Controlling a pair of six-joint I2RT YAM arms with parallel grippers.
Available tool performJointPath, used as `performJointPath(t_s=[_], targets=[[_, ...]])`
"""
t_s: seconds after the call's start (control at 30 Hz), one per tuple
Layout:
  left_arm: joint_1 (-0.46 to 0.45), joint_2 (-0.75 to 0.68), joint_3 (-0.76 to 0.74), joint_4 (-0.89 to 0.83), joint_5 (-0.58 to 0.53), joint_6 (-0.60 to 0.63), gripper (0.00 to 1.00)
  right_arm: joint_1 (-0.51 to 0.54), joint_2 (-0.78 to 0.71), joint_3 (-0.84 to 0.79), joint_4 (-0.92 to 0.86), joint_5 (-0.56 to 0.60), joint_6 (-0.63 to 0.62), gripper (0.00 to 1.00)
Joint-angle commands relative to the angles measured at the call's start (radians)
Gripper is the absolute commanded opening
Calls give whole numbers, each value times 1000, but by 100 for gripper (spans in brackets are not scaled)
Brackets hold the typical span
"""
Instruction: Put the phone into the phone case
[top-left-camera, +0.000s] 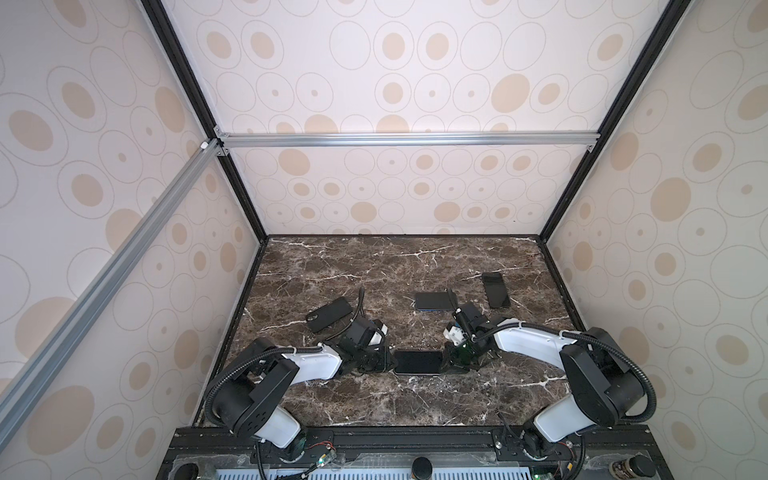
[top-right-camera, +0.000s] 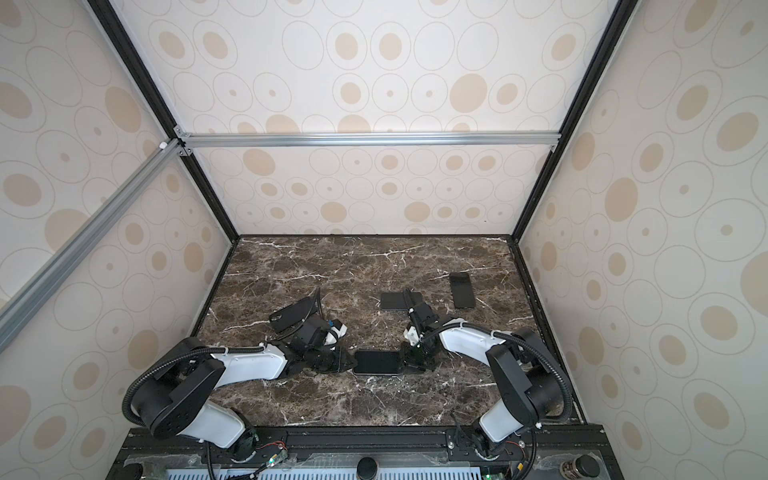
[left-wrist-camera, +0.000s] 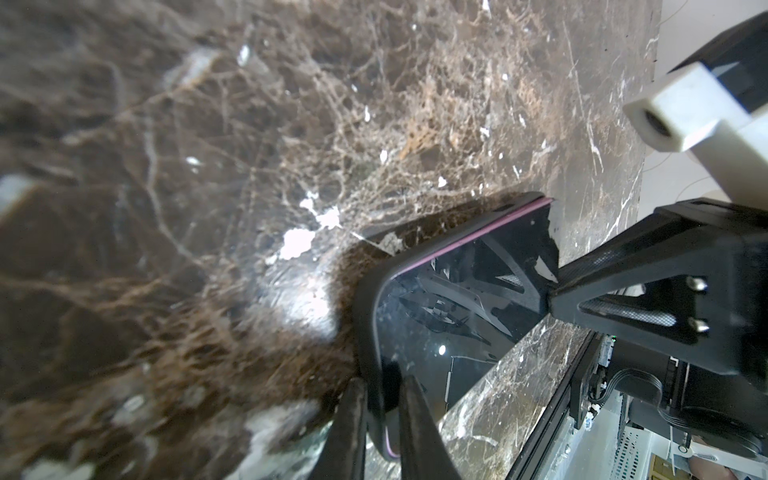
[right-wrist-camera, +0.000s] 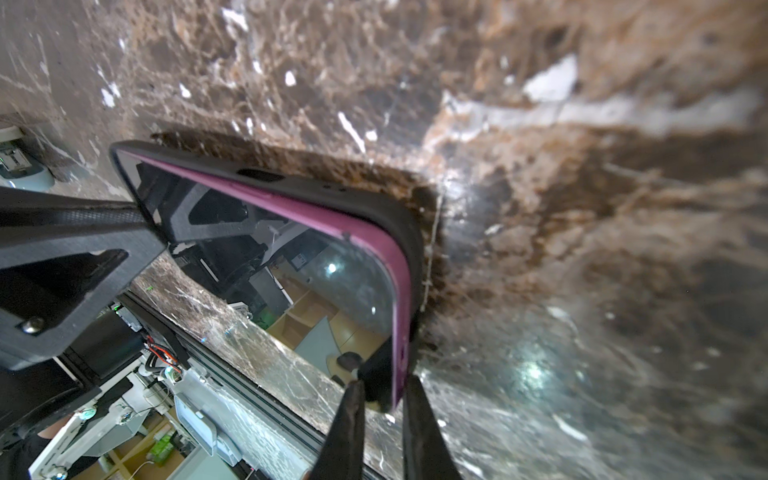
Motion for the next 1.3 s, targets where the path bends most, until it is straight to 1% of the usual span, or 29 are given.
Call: performJointPath(t_s=[0.0,0.13,0.33,0.4,0.43,0.63,0.83,1.03,1.2,1.27], targets=[[-38,119,-65,-163,-54,18,17,53,86,-38,105,15,0,8],[-42,119,-63,-151,-43,8,17,64,111,-51,111,21,4,0],[-47,125,-73,-152,-46,10,18,67,113,-74,170,31,33,1],[-46,122,-82,-150,-52,2,17,67,98,-63,149,52,24,13],[-46,118,-87,-150,-59,-3,17,67,86,-54,121,72,15,16],[-46,95,-87,-189,-113,4,17,67,-7,0,-14,169,-28,25],[-47,89,-91,-196,-112,7,17,66,-35,20,-68,200,-47,33],[-45,79,-87,-200,-116,4,17,67,-42,16,-84,210,-45,33],[-46,79,-86,-195,-112,-1,16,66,-56,1,-72,204,-38,17],[-46,80,-86,-187,-104,-4,16,67,-41,-12,-43,179,-30,13]])
